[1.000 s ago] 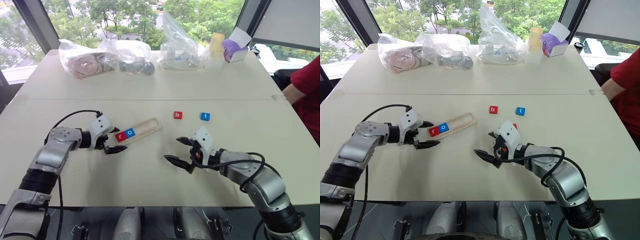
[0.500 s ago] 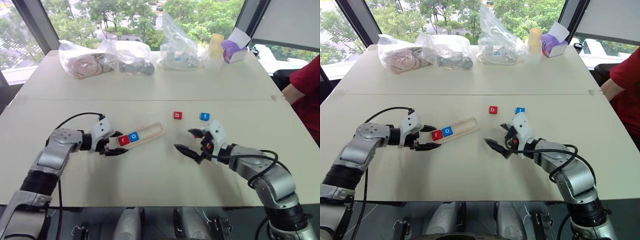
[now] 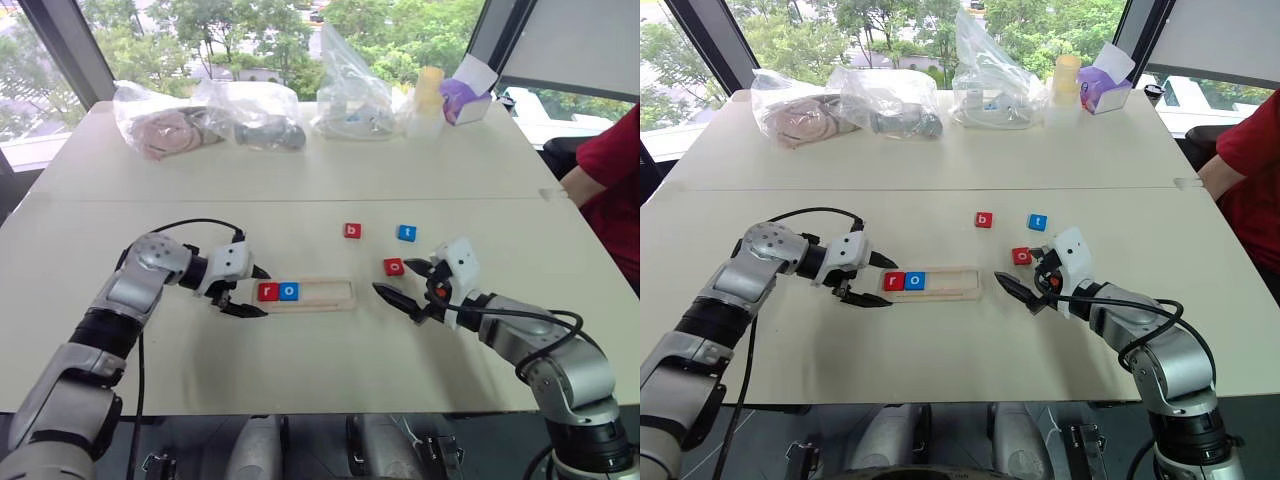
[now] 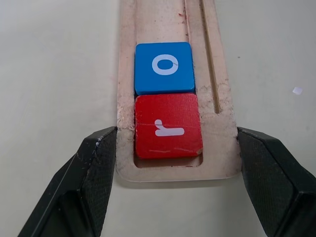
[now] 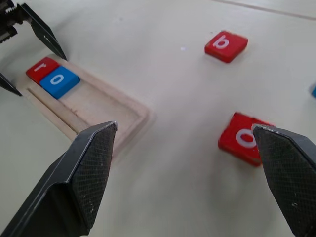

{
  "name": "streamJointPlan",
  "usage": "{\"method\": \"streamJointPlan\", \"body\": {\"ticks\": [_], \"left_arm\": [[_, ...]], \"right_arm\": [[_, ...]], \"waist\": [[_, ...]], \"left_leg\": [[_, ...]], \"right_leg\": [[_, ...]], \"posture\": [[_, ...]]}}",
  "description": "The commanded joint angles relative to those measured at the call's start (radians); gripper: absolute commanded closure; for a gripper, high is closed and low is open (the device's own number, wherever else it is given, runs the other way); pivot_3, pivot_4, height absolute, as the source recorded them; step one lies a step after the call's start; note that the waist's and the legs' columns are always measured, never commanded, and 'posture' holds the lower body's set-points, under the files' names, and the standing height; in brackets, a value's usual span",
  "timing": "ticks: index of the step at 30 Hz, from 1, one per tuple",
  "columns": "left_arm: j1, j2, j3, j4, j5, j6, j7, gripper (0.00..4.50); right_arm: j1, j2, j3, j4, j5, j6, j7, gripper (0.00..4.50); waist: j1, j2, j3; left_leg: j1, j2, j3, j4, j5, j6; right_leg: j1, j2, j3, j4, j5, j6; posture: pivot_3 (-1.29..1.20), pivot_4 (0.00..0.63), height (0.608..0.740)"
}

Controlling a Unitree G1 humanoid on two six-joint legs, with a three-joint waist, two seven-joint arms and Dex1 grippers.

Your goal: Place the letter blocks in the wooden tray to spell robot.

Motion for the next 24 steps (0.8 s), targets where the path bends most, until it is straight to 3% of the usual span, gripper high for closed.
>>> {"method": "streamJointPlan", "body": {"ticks": [1,2,9,16,19,24], "left_arm": [[-0.026,-0.011,0.004,0.012,0.003,-0.002,-0.016,0.36],[-0.027,-0.014,0.006,0.012,0.000,0.006,-0.020,0.04],[0.014,-0.006,0.038,-0.043,-0.014,0.035,0.016,0.04],[0.095,0.111,0.151,-0.245,-0.097,0.174,0.018,0.04],[0.101,0.148,0.230,-0.224,-0.063,0.199,0.153,0.04],[0.151,0.111,0.354,-0.337,-0.141,0.326,0.316,0.04]], "right_arm": [[0.003,-0.006,-0.018,-0.060,0.016,0.000,-0.007,0.00],[0.003,-0.006,-0.017,-0.060,0.016,0.001,-0.008,0.00],[-0.045,0.014,0.031,-0.017,-0.045,-0.005,-0.061,0.00],[-0.351,0.205,0.158,0.193,-0.168,0.078,-0.252,0.00],[-0.468,0.346,0.120,0.377,-0.168,0.103,-0.338,0.00],[-0.538,0.400,0.146,0.522,-0.245,0.080,-0.390,0.00]], "waist": [[0.000,0.000,0.000],[0.000,0.000,0.000],[-0.004,0.000,0.000],[-0.022,-0.001,0.000],[-0.022,-0.001,0.000],[-0.012,-0.001,0.000]], "left_leg": [[0.000,0.000,0.000,0.000,0.000,0.000],[0.000,0.000,0.000,0.000,0.000,0.000],[0.000,0.000,0.000,0.000,0.000,0.000],[0.000,0.002,-0.001,0.000,0.000,0.000],[-0.001,0.002,-0.001,0.000,0.000,0.000],[-0.002,0.001,-0.001,-0.001,0.000,0.000]], "right_leg": [[0.000,0.000,0.000,0.000,0.000,0.000],[0.000,0.000,0.000,0.000,0.000,0.000],[0.000,0.000,0.000,0.000,0.000,0.000],[-0.004,0.001,0.001,0.004,0.000,-0.001],[-0.004,0.001,0.001,0.005,0.000,-0.001],[-0.005,-0.003,0.000,0.006,0.000,0.000]], "posture": [[0.00,0.150,0.740],[0.00,0.150,0.740],[0.00,0.150,0.740],[0.00,0.150,0.740],[0.00,0.150,0.740],[0.00,0.150,0.740]]}}
